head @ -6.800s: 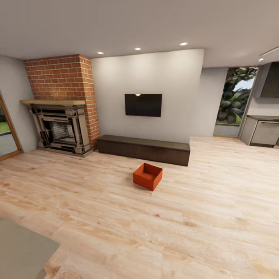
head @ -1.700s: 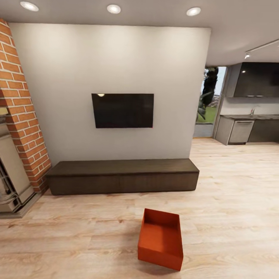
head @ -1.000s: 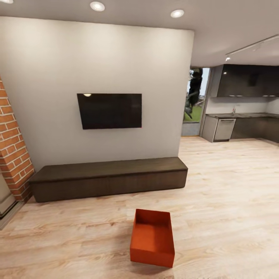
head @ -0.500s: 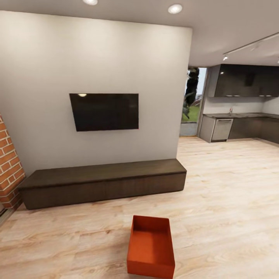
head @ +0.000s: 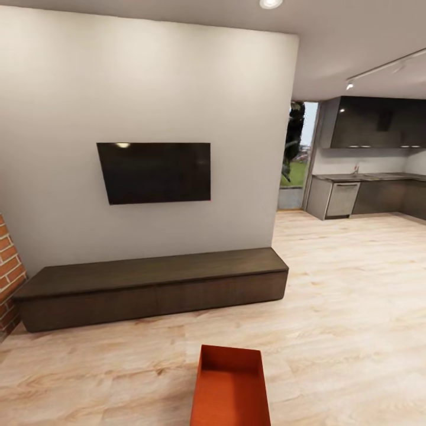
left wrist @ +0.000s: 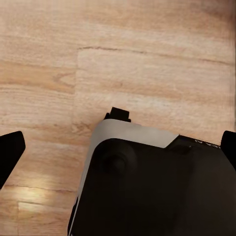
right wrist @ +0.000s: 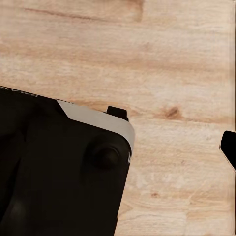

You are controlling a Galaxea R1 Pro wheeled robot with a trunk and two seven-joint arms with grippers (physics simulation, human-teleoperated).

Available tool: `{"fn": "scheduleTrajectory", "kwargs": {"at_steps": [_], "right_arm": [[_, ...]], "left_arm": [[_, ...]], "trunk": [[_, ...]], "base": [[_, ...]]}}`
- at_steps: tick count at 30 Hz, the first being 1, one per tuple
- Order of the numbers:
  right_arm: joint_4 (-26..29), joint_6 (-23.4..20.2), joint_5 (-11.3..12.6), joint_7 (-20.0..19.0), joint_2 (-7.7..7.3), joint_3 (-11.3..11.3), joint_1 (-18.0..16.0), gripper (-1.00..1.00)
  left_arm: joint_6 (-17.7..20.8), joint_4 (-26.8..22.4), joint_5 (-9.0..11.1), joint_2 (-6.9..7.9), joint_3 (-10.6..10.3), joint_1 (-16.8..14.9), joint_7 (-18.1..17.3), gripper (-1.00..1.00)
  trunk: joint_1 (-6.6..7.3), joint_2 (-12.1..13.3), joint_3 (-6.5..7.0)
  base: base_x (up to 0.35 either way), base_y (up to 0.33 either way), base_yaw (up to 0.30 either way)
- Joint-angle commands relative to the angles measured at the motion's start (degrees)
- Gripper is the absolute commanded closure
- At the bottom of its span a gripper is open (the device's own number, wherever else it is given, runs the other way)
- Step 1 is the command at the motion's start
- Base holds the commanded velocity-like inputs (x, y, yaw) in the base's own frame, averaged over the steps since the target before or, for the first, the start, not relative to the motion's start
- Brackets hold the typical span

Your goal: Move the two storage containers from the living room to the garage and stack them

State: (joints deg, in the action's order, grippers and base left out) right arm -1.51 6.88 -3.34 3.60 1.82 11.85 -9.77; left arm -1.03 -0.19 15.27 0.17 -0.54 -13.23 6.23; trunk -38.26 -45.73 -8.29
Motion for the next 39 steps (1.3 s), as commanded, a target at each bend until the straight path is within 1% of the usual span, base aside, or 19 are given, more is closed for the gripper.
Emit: {"fn": "scheduleTrajectory", "kwargs": {"at_steps": [1,7,12,22,28,33,39], "right_arm": [[-0.16,0.24,-0.35,0.34,0.03,0.19,-0.08,-1.0],[-0.16,0.24,-0.35,0.34,0.07,0.19,-0.08,-1.0],[-0.16,0.21,-0.19,0.35,0.13,-0.01,-0.08,-1.0],[-0.16,0.24,-0.08,0.36,0.17,-0.17,-0.08,-1.0],[-0.16,0.24,-0.12,0.36,0.18,-0.12,-0.08,-1.0],[-0.16,0.24,-0.27,0.36,0.12,0.03,-0.08,-1.0],[-0.16,0.18,-0.62,0.28,0.11,0.25,-0.08,-1.0]], "left_arm": [[-0.11,0.02,0.29,0.0,-0.08,-0.04,0.1,-1.0],[-0.11,0.02,0.31,0.0,-0.08,-0.04,0.1,-1.0],[-0.11,0.02,0.32,0.0,-0.08,-0.04,0.1,-1.0],[-0.11,0.02,0.3,-0.15,-0.08,-0.04,0.12,-1.0],[-0.11,0.02,0.35,-0.25,-0.08,-0.04,0.17,-1.0],[-0.11,0.02,0.38,-0.1,-0.07,-0.04,0.14,-1.0],[-0.11,0.02,0.38,-0.09,-0.05,-0.04,0.19,-1.0]], "trunk": [[-0.04,-0.05,-0.08],[-0.04,-0.05,-0.08],[-0.04,-0.05,-0.08],[-0.04,-0.05,-0.08],[-0.04,-0.05,-0.08],[-0.04,-0.05,-0.08],[-0.04,-0.05,-0.08]], "base": [[0.318,-0.091,0.0],[0.307,-0.093,0.0],[0.205,-0.085,-0.029],[0.021,-0.01,-0.192],[0.0,-0.001,-0.026],[0.0,-0.148,-0.002],[0.0,-0.034,0.0]]}}
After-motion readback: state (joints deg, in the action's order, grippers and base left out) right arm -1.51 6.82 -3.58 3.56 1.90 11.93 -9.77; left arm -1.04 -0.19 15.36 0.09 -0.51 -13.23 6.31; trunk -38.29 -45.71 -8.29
